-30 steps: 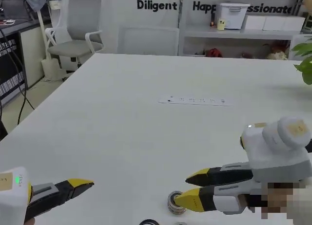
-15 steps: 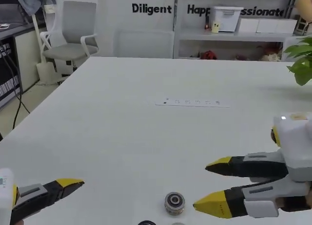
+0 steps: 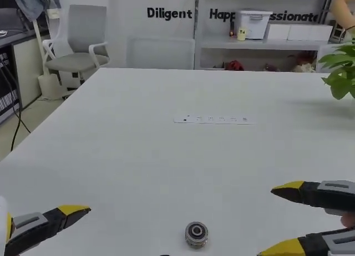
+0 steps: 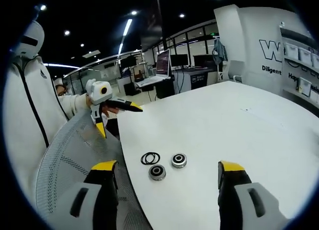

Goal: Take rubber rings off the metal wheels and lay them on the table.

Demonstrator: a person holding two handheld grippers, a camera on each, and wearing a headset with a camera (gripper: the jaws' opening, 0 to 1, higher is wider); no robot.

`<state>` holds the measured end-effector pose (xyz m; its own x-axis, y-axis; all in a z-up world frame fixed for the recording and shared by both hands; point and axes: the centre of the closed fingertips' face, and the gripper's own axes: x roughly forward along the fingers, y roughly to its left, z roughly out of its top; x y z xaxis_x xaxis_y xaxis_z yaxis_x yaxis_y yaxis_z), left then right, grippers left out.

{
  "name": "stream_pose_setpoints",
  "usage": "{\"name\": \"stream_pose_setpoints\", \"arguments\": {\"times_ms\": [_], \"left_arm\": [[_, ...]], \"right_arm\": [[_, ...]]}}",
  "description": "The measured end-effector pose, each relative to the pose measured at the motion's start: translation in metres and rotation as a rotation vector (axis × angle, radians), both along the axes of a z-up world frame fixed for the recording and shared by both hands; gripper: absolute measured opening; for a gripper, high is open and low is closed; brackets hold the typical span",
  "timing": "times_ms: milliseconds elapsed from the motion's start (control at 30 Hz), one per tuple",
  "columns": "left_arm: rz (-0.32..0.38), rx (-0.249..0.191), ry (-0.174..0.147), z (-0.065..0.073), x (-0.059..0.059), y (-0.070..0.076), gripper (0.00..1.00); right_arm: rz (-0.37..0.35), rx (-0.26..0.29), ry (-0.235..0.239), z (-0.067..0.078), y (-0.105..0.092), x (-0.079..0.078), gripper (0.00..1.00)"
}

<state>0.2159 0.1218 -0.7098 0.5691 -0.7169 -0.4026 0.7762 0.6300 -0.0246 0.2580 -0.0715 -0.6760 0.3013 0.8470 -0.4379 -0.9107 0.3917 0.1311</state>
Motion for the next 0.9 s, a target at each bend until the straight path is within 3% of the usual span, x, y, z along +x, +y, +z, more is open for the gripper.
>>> {"name": "stream_pose_setpoints", "arguments": {"times_ms": [333,567,900], "left_arm": [[0.025,0.001,-0.004,0.001,-0.002,0.006,1.0],[0.052,0.006,0.003,-0.002,-0.004,0.011,1.0],[0.085,0.008,0.029,-0.009,-0.006,0.014,0.99]], "right_arm": [[-0.09,0.054,0.017,-0.004,-0.026,0.0,0.91],[-0.145,0.033,0.07,-0.026,-0.051,-0.005,0.95],[-0.18,-0.009,0.147,-0.06,-0.066,-0.019,1.0]]}}
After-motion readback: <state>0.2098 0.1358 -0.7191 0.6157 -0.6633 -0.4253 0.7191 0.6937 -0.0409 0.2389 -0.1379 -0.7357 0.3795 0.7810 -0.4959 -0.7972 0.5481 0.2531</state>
